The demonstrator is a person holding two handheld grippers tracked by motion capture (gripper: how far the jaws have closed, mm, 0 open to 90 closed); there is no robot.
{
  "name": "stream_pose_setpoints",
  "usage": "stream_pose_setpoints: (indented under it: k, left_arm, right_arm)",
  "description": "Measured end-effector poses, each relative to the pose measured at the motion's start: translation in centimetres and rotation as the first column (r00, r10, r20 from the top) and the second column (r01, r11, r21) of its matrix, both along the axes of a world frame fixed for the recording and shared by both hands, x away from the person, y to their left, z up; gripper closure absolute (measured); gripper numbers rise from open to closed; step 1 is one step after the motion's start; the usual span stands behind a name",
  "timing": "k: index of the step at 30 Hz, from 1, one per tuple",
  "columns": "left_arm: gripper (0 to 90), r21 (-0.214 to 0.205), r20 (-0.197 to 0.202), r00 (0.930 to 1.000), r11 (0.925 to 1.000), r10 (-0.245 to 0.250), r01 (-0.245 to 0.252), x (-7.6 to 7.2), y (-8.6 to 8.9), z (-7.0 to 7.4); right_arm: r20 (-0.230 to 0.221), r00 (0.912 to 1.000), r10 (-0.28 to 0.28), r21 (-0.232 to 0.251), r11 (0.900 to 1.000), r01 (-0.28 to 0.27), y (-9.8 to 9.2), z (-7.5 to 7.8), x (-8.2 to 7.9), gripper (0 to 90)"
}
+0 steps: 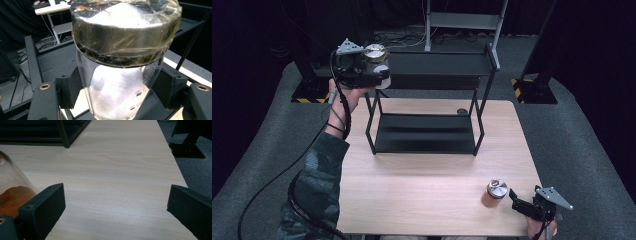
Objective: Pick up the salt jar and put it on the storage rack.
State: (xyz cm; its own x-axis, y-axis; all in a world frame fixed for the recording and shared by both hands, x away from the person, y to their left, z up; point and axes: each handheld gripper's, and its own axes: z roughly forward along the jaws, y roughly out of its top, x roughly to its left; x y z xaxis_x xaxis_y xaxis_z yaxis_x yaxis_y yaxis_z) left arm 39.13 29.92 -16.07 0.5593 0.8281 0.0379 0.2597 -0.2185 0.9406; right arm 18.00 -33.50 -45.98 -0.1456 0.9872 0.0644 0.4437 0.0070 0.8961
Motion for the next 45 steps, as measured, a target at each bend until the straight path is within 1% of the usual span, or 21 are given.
stream_pose_setpoints:
  k: [8,16,18,20,22,33,37,45]
  left_arm:
    - [30.3,0.003,0.019,0.9996,0.9998,0.02,-0.021,0.1,-0.5,0.8]
    - [30.3,0.001,0.018,0.9985,0.9986,0.052,-0.052,1.1,-0.8,1.5]
    - [30.3,0.005,0.017,0.9981,0.9982,0.06,-0.06,1.4,-0.9,1.7]
    - [30.3,0.02,0.019,0.9972,0.9972,0.072,-0.072,1.6,-1.2,1.9]
    - [30.3,0.022,0.015,0.9966,0.9965,0.08,-0.081,1.9,-1.3,2.0]
    - [30.3,0.013,-0.009,0.9899,0.9899,0.141,-0.141,4.3,-1.5,1.7]
    - [30.3,0.008,-0.015,0.9876,0.9877,0.156,-0.156,5.0,-1.4,1.6]
    - [30.3,0.001,-0.041,0.9874,0.9882,0.153,-0.153,6.0,-1.6,1.0]
  right_arm:
    - [0.0,1.0,-0.001,-0.002,1.0,0.001,0.0,0.0,0.0,0.3]
    - [0.0,1.0,0.001,-0.001,1.0,-0.001,0.0,0.0,0.0,0.3]
    - [0.0,1.0,0.001,0.0,1.0,-0.001,0.0,0.0,0.0,0.3]
    - [0.0,1.0,0.0,0.0,1.0,0.0,0.0,0.0,0.0,0.3]
    - [0.0,1.0,-0.001,0.0,1.0,0.001,0.0,0.0,0.0,0.3]
    - [-0.003,1.0,0.002,-0.004,1.0,-0.002,0.0,0.0,0.1,0.3]
    - [-0.005,1.0,0.003,-0.004,1.0,-0.003,0.0,0.1,0.1,0.3]
    - [-0.005,1.0,0.003,-0.005,1.0,-0.003,0.0,0.1,0.1,0.3]
